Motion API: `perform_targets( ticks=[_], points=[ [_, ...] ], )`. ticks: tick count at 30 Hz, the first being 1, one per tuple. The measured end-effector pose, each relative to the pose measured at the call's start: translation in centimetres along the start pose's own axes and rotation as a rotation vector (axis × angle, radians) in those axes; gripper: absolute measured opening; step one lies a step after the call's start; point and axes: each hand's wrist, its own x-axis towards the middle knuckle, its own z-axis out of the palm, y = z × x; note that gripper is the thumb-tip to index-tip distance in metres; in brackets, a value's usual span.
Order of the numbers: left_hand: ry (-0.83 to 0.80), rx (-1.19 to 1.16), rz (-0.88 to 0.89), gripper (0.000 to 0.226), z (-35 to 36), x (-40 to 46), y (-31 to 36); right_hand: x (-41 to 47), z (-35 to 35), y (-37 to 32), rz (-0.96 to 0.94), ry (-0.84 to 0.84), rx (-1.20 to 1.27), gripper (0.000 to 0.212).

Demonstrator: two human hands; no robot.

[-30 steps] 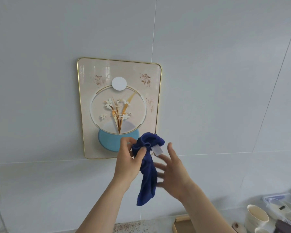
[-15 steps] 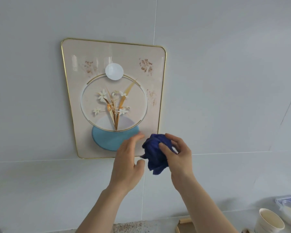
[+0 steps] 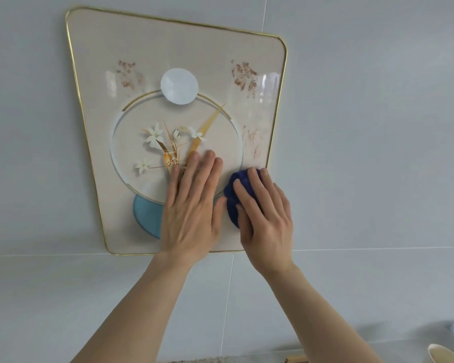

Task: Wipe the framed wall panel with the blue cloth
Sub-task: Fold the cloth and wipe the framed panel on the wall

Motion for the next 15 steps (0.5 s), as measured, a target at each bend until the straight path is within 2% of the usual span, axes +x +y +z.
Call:
perform_targets(
  ticks=[5,9,15],
  points=[
    [0.117,-0.094,0.043,0.058,2.5,0.1,-1.6,-1.7,1.6,1.6,-0.046,-0.053,0.044,0.038],
    [0.184,-0.035,0.035,0.058,3.7,0.2,-1.7,-2.8,2.2,2.3,-0.092,-0.036,0.019,0.041],
    [0.225,-0.007,0.050,0.060,4.2,0.2,-1.8,-5.6,1.2,2.5,-0.126,-0.130,-0.046,0.076]
  ],
)
